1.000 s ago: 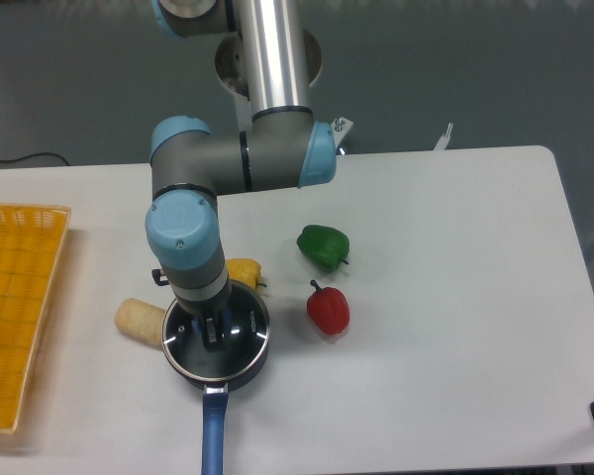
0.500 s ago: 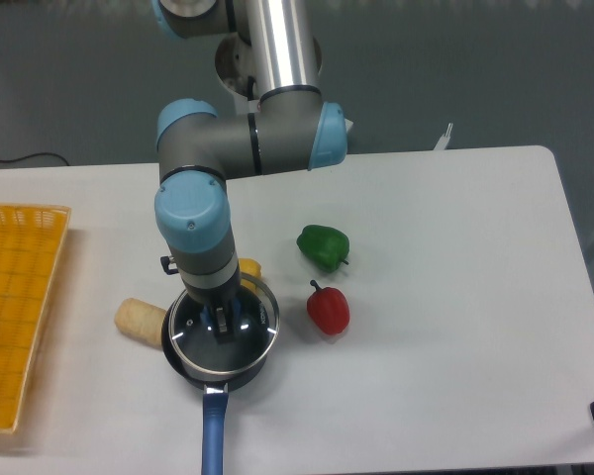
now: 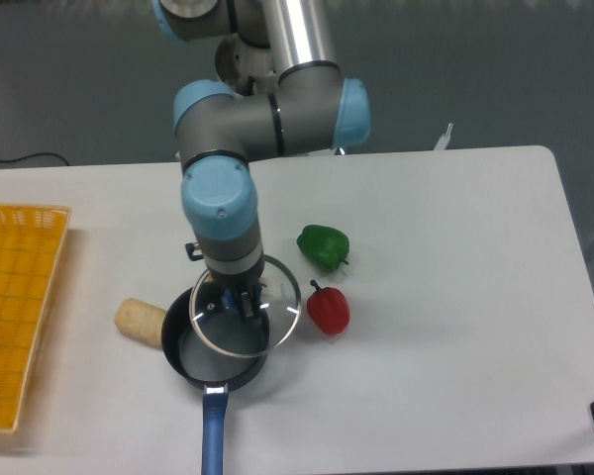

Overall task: Open the lid
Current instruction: 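Lift the glass lid up off the saucepan by its knob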

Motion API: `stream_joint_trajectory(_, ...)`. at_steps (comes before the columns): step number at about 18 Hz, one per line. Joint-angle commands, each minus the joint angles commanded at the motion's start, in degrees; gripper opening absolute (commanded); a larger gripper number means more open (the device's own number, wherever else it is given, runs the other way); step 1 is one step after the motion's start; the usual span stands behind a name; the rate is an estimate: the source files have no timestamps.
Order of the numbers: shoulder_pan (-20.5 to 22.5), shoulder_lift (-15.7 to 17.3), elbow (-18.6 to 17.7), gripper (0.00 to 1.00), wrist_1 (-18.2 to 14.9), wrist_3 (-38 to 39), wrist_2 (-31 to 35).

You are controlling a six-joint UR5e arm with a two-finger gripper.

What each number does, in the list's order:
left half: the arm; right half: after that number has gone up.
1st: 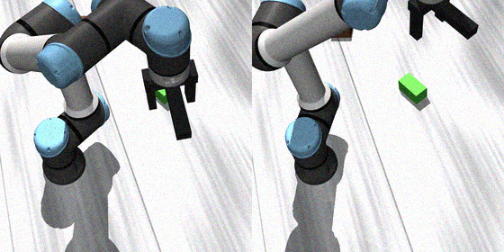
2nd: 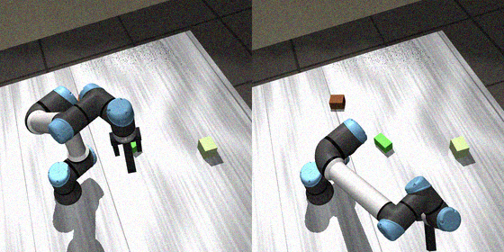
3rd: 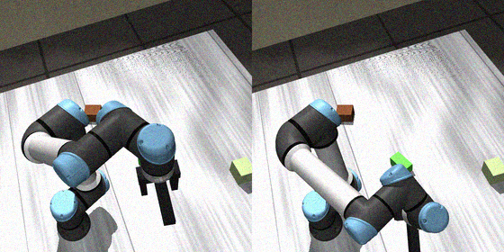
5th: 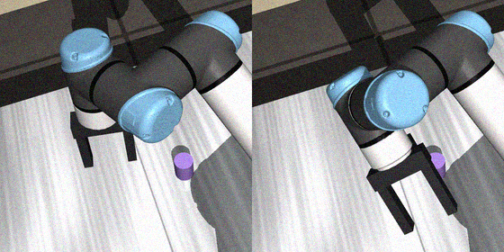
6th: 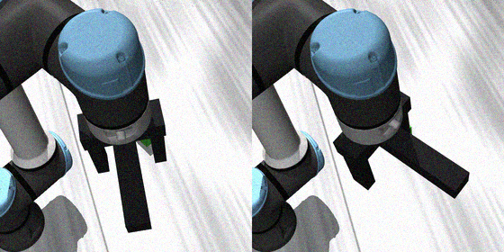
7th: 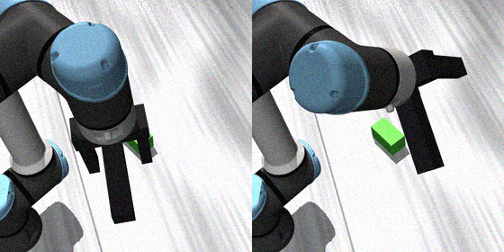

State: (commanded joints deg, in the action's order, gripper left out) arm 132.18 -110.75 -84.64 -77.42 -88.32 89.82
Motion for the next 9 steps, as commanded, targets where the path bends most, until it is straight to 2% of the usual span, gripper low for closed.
stream_joint_trajectory(2,1.8,0.8,0.0,0.58,-1.9,-2.1,0.0)
stream_joint_trajectory(9,3.6,0.7,-0.3,0.58,-2.0,-4.5,2.2)
